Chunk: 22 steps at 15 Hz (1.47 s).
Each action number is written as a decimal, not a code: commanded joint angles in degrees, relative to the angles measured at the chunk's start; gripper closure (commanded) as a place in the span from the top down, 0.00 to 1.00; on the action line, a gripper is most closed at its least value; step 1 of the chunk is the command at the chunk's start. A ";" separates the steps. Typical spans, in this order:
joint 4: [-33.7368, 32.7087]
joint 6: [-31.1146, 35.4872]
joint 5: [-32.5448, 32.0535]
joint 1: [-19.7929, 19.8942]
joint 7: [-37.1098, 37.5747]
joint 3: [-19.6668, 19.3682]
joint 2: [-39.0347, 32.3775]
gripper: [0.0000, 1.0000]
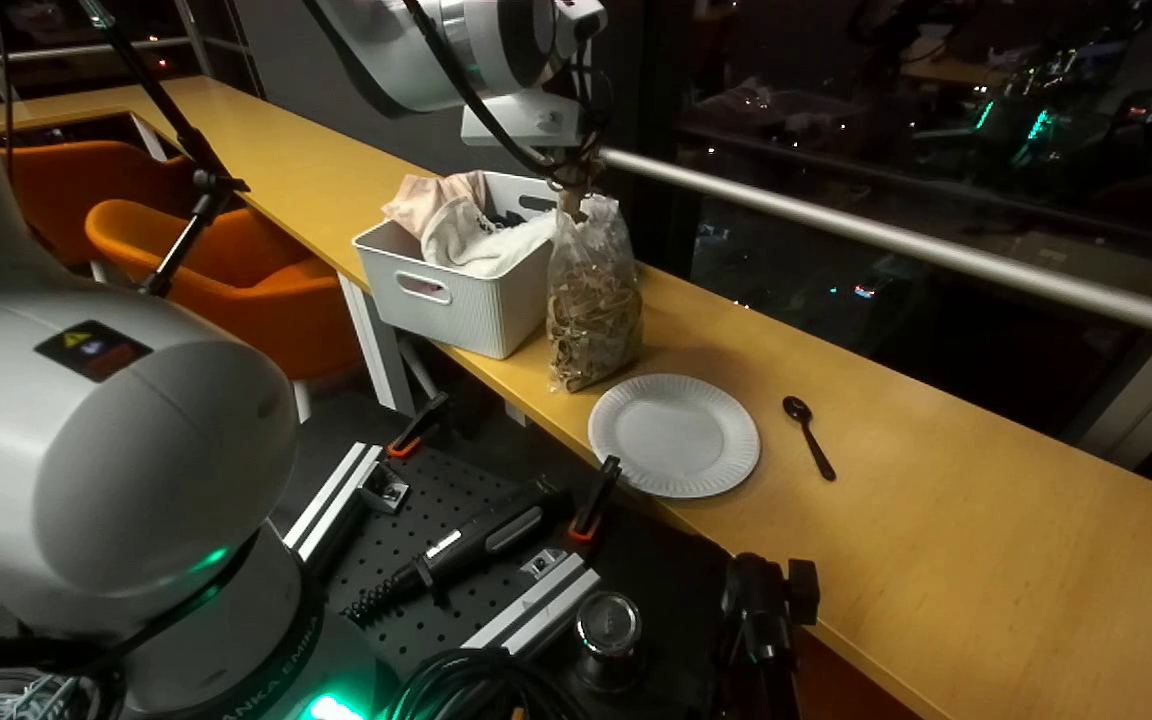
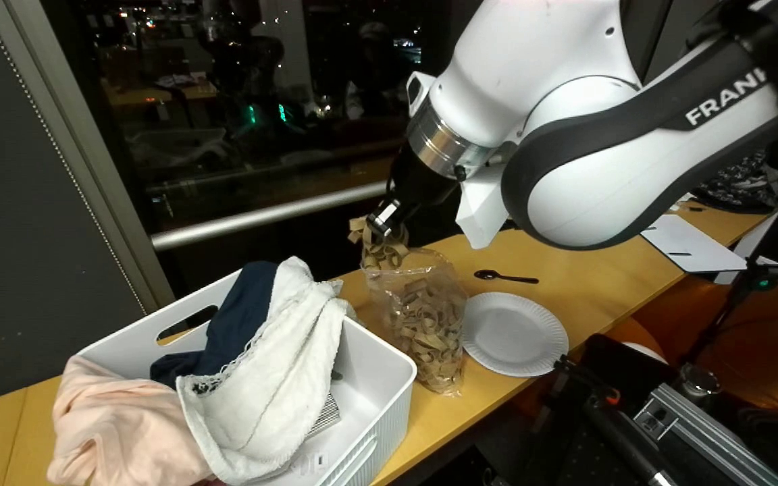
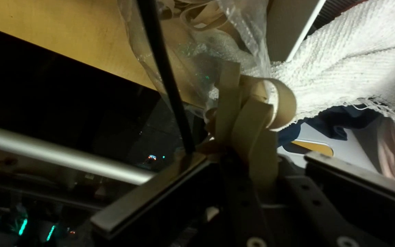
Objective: Put some rubber bands on the white plate.
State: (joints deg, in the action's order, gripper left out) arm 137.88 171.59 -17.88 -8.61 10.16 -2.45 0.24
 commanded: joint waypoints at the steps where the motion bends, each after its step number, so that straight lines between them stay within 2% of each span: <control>1: 0.62 -3.65 2.21 -0.22 -2.80 0.12 3.15 0.03; 8: 1.96 -15.32 -3.00 2.18 0.72 -0.43 11.08 0.03; 9: 2.13 -16.83 -2.31 5.34 -0.05 2.39 12.35 0.03; 12: 3.17 -21.01 -2.70 8.41 0.67 3.66 15.58 0.03; 16: 8.44 -22.06 -1.47 11.91 -0.41 3.12 19.20 0.03; 22: 18.47 -19.05 -1.30 17.74 -0.42 1.44 21.08 0.03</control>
State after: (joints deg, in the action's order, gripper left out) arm 151.50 150.66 -19.18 6.87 9.61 -0.30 18.66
